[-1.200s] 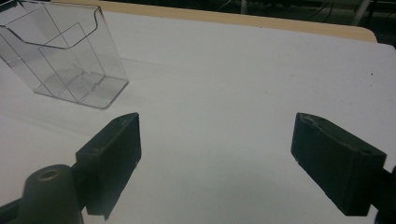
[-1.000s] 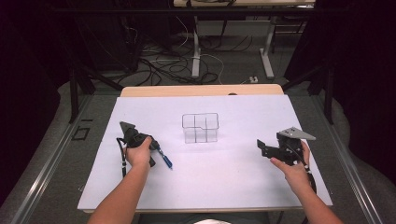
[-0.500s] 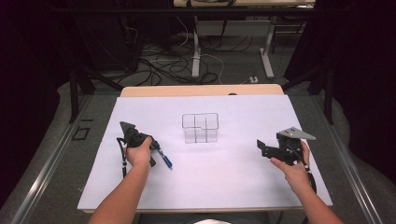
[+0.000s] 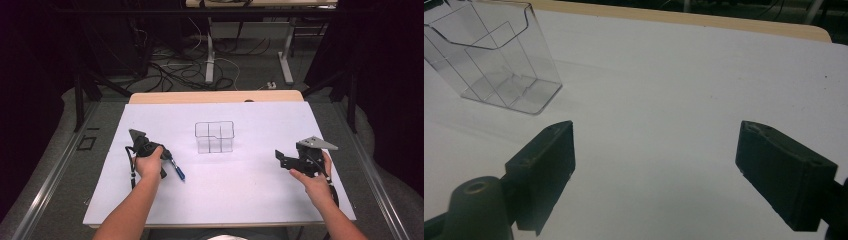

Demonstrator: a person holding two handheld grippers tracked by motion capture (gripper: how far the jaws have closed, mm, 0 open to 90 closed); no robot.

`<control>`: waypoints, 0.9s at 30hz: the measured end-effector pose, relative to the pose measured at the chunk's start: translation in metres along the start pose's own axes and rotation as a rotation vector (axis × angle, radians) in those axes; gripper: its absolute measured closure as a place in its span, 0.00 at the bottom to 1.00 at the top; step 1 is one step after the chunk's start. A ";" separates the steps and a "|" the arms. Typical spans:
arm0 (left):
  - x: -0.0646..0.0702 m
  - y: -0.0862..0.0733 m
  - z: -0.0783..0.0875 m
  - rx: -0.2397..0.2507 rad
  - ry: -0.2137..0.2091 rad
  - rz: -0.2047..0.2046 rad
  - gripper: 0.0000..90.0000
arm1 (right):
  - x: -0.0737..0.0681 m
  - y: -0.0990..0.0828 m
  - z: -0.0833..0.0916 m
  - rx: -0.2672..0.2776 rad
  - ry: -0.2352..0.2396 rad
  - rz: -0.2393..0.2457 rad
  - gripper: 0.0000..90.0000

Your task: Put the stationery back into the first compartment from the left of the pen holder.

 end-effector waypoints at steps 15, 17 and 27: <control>0.009 0.008 0.016 0.047 -0.022 -0.059 0.89 | 0.000 0.000 0.000 0.002 0.002 -0.005 0.18; 0.010 0.009 0.018 0.054 -0.027 -0.069 0.89 | 0.000 0.000 0.000 0.002 0.003 -0.002 0.18; 0.024 0.018 0.029 0.106 -0.072 -0.117 0.89 | 0.000 0.000 0.000 0.000 0.000 -0.001 0.18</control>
Point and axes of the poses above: each handheld gripper's, and its own axes: z roughly backward along the jaws, y roughly out of its top, x roughly to its right, the point moved 4 cm from there along -z, roughly forward along the jaws, and after that the axes turned 12 degrees about -z, right-handed, at the moved point
